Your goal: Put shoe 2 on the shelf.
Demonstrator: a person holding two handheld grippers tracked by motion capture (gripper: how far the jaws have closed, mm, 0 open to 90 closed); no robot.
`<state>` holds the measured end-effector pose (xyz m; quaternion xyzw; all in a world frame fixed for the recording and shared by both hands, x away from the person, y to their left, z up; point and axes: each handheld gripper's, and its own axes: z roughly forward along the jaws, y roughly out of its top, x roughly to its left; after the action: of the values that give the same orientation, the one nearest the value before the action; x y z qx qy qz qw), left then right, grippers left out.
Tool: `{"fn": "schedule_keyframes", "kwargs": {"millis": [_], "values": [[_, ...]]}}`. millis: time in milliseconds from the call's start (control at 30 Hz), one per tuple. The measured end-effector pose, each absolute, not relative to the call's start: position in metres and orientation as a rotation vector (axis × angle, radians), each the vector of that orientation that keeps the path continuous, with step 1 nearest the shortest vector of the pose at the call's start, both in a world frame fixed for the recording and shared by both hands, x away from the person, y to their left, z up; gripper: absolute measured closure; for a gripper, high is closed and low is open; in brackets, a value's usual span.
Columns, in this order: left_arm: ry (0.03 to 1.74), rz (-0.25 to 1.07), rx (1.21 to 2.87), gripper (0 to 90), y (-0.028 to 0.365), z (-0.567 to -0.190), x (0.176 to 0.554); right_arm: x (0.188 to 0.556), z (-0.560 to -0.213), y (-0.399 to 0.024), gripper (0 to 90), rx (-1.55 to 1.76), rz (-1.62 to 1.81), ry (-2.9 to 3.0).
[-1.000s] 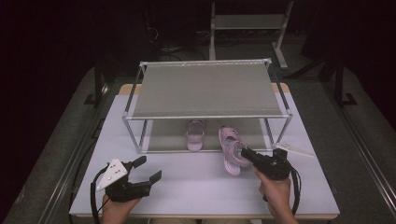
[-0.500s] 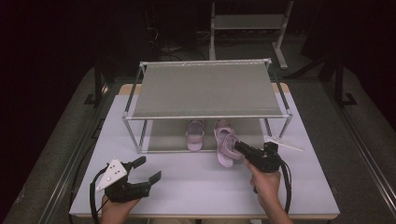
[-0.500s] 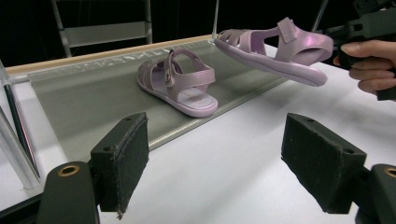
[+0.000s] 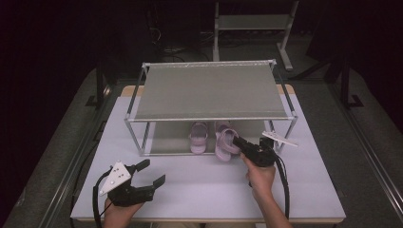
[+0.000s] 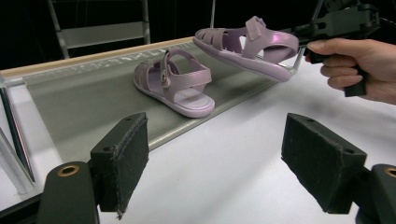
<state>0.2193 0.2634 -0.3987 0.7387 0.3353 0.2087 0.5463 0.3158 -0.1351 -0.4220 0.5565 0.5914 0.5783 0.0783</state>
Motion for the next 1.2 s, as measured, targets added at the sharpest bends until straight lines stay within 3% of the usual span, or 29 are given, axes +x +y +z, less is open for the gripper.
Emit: {"fn": "schedule_keyframes", "kwargs": {"millis": [1200], "values": [[0.767, 0.478, 1.750, 22.9, 0.260, -0.398, 0.218, 0.359, -0.432, -0.114, 83.2, 1.641, 1.580, 1.796]]}}
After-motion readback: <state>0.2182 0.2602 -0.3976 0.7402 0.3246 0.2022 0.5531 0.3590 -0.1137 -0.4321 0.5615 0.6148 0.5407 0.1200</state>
